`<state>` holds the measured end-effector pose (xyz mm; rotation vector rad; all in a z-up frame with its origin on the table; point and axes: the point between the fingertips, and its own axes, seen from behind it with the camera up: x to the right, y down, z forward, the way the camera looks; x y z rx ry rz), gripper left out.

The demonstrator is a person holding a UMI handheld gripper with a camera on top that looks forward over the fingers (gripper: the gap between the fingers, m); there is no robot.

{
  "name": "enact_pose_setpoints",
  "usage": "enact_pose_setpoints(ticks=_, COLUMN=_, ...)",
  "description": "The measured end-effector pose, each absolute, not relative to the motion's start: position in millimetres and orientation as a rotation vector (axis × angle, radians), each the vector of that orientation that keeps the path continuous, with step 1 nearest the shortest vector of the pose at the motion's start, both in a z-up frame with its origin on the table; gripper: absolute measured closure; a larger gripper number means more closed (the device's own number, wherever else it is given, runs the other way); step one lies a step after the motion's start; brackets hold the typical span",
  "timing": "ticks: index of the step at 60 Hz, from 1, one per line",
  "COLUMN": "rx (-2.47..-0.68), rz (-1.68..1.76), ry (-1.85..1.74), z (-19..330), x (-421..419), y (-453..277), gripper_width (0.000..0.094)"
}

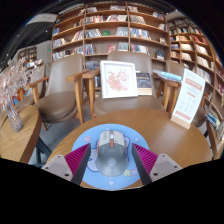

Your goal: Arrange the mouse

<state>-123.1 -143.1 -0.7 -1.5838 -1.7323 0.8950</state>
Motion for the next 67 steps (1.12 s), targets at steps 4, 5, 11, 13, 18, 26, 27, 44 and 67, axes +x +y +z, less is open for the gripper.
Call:
enact_pose_setpoints(ticks=4, rx=-1.580, rz=0.895, ry=-1.716, z=15, x=-109, y=-139, gripper_width=0.0088)
enact_pose_setpoints(ticks=5, rx=-1.580, rz=0.893, ry=-1.709, z=20, x=-105, y=-136, gripper_width=0.0087)
enact_pose_setpoints(ticks=11, rx=-1.573, rz=0.899, ry=-1.679, z=59, x=-71, y=-120, gripper_width=0.0088)
enact_pose_setpoints(ticks=13, rx=-1.571, rz=0.901, ry=-1.668, z=72, x=-53, y=-116, gripper_width=0.0085)
enact_pose_setpoints(ticks=18, rx=-1.569, rz=0.906, ry=-1.640, z=103, x=-8, y=-99, gripper_width=0.0087)
enact_pose_setpoints(ticks=26, rx=-1.558, rz=0.908, ry=-1.623, z=144, x=69, y=-70, gripper_width=0.0084)
enact_pose_setpoints(ticks=27, rx=-1.558, rz=0.902, ry=-1.622, z=149, x=77, y=-67, gripper_width=0.0084)
enact_pose_setpoints(ticks=44, rx=-1.564, rz=0.883, ry=-1.600, z=178, x=197, y=-33, gripper_width=0.0083)
enact_pose_setpoints(ticks=67, rx=-1.540, rz=0.882, ry=-1.593, z=182, x=229, y=-20, gripper_width=0.0083)
